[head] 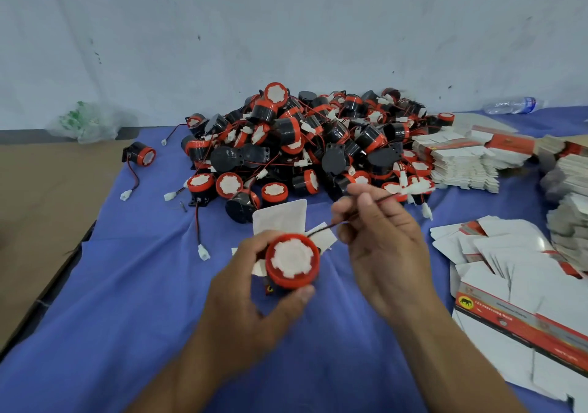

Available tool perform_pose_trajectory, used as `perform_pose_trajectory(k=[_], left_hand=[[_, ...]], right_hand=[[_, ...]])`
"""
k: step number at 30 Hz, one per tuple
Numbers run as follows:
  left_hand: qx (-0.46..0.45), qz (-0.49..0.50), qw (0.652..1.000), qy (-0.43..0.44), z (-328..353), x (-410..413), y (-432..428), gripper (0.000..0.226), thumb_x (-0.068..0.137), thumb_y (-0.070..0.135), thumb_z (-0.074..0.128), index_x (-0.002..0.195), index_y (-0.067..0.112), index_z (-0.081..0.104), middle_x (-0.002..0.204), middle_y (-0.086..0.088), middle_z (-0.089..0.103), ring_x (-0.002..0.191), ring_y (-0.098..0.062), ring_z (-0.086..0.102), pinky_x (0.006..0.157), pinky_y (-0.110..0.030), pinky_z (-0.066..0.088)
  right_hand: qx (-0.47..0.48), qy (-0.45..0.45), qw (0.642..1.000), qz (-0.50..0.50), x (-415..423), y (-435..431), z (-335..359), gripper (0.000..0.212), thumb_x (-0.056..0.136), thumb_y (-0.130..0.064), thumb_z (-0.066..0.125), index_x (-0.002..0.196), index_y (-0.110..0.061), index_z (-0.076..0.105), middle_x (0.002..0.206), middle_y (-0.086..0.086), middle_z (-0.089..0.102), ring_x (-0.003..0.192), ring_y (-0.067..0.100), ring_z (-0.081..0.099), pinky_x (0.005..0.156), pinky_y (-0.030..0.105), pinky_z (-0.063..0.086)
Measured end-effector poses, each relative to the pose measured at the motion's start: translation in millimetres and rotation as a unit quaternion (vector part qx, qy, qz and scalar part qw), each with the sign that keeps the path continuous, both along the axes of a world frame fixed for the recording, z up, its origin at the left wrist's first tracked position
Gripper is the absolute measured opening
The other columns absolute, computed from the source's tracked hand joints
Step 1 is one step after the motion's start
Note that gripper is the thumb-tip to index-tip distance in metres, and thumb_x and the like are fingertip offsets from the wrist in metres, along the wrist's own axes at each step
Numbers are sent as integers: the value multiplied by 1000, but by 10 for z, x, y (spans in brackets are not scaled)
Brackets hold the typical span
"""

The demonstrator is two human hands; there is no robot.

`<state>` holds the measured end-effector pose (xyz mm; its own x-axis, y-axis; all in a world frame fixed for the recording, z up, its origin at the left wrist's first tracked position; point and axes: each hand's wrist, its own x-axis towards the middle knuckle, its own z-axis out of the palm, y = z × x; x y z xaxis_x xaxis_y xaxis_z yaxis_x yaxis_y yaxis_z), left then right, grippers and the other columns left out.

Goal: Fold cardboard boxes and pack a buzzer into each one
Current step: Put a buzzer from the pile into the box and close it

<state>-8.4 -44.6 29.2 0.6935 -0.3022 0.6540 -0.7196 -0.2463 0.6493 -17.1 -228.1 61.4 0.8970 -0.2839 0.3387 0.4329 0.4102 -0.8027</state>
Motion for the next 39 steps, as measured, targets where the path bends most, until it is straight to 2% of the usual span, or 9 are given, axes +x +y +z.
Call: perform_pose_trajectory(k=[6, 11, 17, 22, 24, 28, 31, 36, 39], left_hand=[[-68, 90, 992, 52, -2, 95, 19, 46, 79, 54, 63, 122, 45, 49, 117, 33, 59, 110, 6, 58, 86, -4, 43], [-85, 157, 983, 33, 15, 139, 45, 49, 81, 50, 67, 125, 43, 45, 114, 41, 54, 108, 17, 53, 88, -1, 40], [-141, 93, 981, 100, 72, 106, 43, 49, 80, 35, 68, 126, 36, 51, 113, 29, 66, 105, 9, 62, 84, -7, 48], [-64, -34, 984, 166, 65, 77, 56, 63, 88, 24, 71, 141, 34, 40, 129, 28, 59, 120, 3, 56, 93, -16, 49], [-35, -55, 984, 165, 36, 48, 32, 72, 84, 22, 71, 146, 29, 35, 135, 21, 56, 126, -4, 53, 99, -23, 48], [-55, -53, 986, 145, 46, 7, 2, 71, 74, 37, 76, 137, 42, 43, 124, 12, 62, 115, -12, 62, 89, -18, 51], [-40, -45, 989, 132, 63, -8, -24, 62, 74, 45, 71, 131, 46, 48, 122, 16, 64, 113, -13, 63, 88, -21, 53], [-22, -58, 992, 109, 51, 10, -1, 57, 83, 37, 71, 135, 30, 51, 124, 13, 64, 113, -13, 63, 89, -25, 54], [-52, -76, 983, 159, 16, 20, -2, 70, 80, 28, 78, 137, 41, 38, 131, 14, 59, 117, -11, 61, 93, -26, 53]], right_hand=[[-132, -23, 989, -57, -25, 20, -7, 29, 97, -35, 52, 100, -17, 74, 104, 5, 74, 103, 21, 70, 82, 26, 55], [-314, -59, 935, -156, -118, 133, 49, 9, 92, -17, 67, 90, -25, 70, 88, -10, 72, 80, 12, 69, 70, 25, 56], [-471, -103, 872, -89, -235, 264, 84, 9, 88, -24, 74, 97, -22, 74, 88, -10, 75, 78, 2, 69, 70, 20, 55], [-436, -25, 900, -6, -231, 202, 151, 35, 92, -27, 70, 106, -46, 44, 81, -15, 75, 79, 10, 70, 67, 26, 53], [-431, -24, 902, -11, -210, 169, 137, 33, 90, -21, 73, 101, -43, 50, 79, -14, 73, 79, 12, 69, 70, 31, 54], [-488, -95, 864, -76, -176, 220, 90, 8, 83, -15, 79, 86, -17, 73, 87, -11, 58, 80, 3, 57, 69, 11, 42], [-459, -64, 885, -38, -167, 219, 75, 10, 80, -15, 82, 89, -13, 78, 104, -3, 56, 86, 9, 56, 73, 14, 45], [-487, -33, 872, -29, -174, 213, 82, 42, 80, -40, 78, 113, -51, 54, 118, -23, 53, 112, 8, 53, 88, 17, 46], [-490, 6, 872, -11, -151, 150, 54, 49, 82, -43, 73, 126, -47, 53, 122, -24, 58, 115, 3, 56, 92, 20, 50]])
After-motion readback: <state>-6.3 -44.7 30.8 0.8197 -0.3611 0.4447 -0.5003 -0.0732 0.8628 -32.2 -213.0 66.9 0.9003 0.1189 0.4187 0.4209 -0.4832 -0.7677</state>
